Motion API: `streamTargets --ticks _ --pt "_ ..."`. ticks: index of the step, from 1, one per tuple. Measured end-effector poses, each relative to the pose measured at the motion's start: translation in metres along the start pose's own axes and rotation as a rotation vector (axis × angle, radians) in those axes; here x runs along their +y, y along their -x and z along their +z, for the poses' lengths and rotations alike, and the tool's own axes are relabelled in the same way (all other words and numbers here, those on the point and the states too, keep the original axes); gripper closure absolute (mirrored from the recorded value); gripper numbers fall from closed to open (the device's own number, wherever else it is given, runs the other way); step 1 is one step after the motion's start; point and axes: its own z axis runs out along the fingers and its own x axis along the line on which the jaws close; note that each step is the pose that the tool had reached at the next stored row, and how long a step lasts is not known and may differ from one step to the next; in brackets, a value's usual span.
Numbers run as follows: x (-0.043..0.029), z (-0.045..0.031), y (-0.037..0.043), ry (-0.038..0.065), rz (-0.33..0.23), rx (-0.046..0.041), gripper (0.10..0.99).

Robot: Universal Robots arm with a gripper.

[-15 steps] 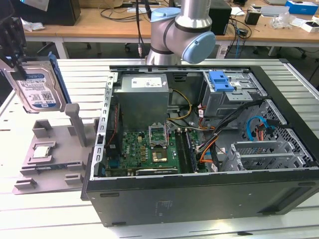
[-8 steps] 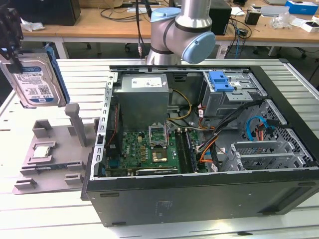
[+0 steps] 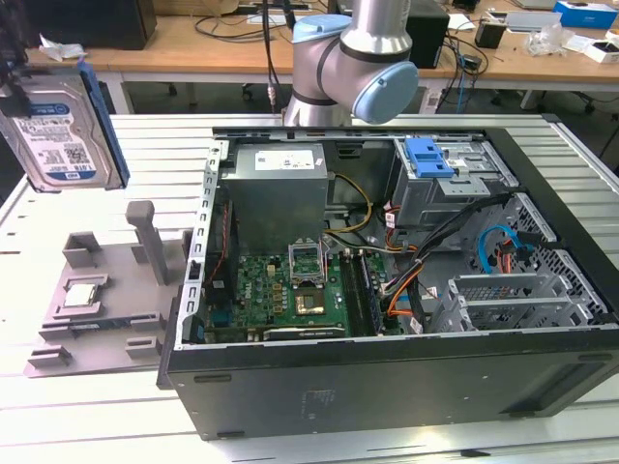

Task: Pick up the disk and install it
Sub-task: 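Pick up the disk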

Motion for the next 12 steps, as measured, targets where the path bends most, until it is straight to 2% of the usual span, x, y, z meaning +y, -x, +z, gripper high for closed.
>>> streamTargets --ticks 9,12 --pt "0.0005 -0.0247 0.0007 0.0 0.0 0.0 0.718" --pt "0.0007 -0.0373 0.001 0.0 0.0 0.0 0.718"
